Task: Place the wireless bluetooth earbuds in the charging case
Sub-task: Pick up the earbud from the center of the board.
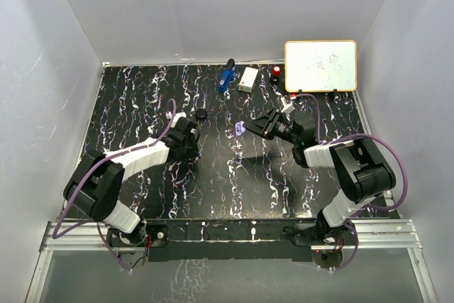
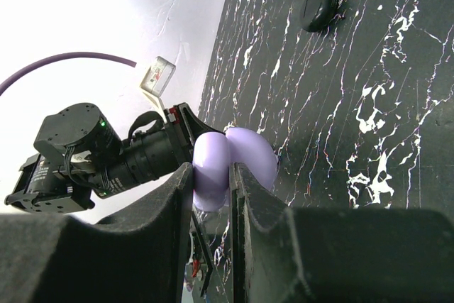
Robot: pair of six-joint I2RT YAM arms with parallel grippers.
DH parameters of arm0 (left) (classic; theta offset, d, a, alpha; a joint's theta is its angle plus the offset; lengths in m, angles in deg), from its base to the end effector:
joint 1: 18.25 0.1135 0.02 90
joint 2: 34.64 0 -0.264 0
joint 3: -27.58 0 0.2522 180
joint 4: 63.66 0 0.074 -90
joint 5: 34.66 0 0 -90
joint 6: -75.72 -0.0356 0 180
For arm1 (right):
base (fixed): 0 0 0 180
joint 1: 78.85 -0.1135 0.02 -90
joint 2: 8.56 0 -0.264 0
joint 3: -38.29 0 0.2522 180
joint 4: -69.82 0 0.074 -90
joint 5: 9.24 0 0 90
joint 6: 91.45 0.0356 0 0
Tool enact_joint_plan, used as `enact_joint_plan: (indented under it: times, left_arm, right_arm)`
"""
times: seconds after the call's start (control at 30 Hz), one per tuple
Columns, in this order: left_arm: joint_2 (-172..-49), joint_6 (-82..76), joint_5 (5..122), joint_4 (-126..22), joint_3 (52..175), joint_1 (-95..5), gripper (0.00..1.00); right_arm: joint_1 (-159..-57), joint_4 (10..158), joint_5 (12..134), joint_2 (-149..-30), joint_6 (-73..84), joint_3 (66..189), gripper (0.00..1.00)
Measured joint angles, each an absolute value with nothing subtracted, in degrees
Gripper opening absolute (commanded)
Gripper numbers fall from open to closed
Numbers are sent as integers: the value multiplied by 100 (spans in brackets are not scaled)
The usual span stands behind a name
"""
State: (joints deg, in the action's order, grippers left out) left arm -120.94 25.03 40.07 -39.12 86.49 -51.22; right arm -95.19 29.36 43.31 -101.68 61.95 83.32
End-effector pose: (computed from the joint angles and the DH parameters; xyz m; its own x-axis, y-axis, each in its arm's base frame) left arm 0.2515 -0.1520 0.1756 -0.7573 -0.2372 -0.6085 -0.1176 0.9660 -0.2302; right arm 0.2858 0.1064 0.1758 -0.7739 0.5128 -0.3716 -0.2450 0.2986 0.9224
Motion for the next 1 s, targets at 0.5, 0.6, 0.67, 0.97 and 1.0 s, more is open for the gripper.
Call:
enact_joint_plan:
  times: [0.5, 0.6, 0.67, 0.97, 1.0]
  left_arm:
    - [-12380, 2411, 3966, -3916, 8778, -5225, 39]
    - [-12474, 2387, 3942, -3920, 8824, -5229, 37]
    - [-12500, 2381, 3935, -3912, 8854, -5232, 37]
    - [-12520, 2337, 3846, -3870, 8868, -5260, 34]
    - [-12522, 2330, 3839, -3857, 8876, -5262, 34]
  right_arm:
    - [-9519, 2934, 4329, -10172, 6195, 8325, 0]
    - [-9517, 2932, 4327, -10172, 6197, 8323, 0]
    - [-9519, 2930, 4329, -10172, 6197, 8317, 0]
    - [-9517, 2928, 4325, -10187, 6203, 8310, 0]
    - [-9517, 2923, 4325, -10190, 6206, 8310, 0]
